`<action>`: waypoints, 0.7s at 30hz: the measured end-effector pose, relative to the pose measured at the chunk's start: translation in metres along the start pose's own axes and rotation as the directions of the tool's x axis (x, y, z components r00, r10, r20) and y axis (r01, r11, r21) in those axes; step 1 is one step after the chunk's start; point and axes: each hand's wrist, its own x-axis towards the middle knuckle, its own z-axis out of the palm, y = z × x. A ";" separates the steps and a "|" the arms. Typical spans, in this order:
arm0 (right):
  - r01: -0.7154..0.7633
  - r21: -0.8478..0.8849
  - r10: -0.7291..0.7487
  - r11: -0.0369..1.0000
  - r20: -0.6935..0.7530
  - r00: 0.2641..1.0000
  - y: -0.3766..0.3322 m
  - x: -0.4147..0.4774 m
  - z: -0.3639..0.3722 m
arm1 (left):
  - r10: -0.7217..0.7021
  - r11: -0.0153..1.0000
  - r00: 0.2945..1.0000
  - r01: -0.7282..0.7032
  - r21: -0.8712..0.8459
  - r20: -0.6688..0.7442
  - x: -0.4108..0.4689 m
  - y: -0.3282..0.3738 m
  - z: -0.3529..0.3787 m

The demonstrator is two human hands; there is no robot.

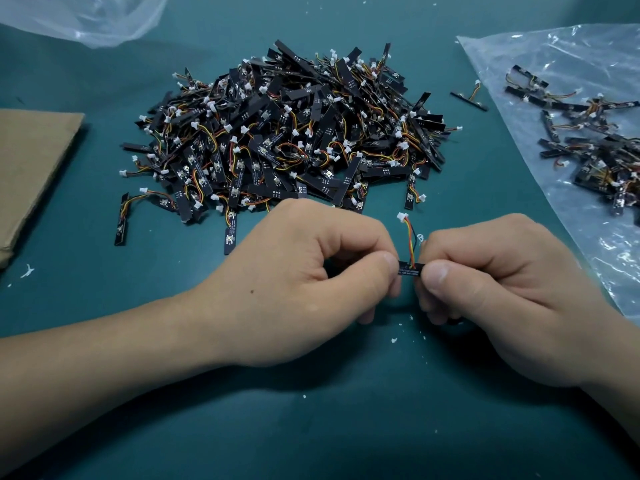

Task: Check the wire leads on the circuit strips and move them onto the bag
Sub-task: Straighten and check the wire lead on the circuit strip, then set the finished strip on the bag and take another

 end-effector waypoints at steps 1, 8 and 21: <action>-0.004 0.002 0.004 1.000 0.007 1.000 0.000 0.000 0.000 | 0.001 1.000 1.000 -0.001 0.011 0.003 0.000 0.000 0.000; 0.016 0.003 -0.016 1.000 0.024 1.000 0.001 0.001 0.000 | 0.008 1.000 1.000 -0.008 0.006 0.005 0.001 0.000 0.000; 0.035 0.026 -0.037 0.999 0.085 0.996 0.004 -0.001 -0.003 | 0.025 1.000 1.000 -0.025 0.008 0.007 0.001 -0.002 0.000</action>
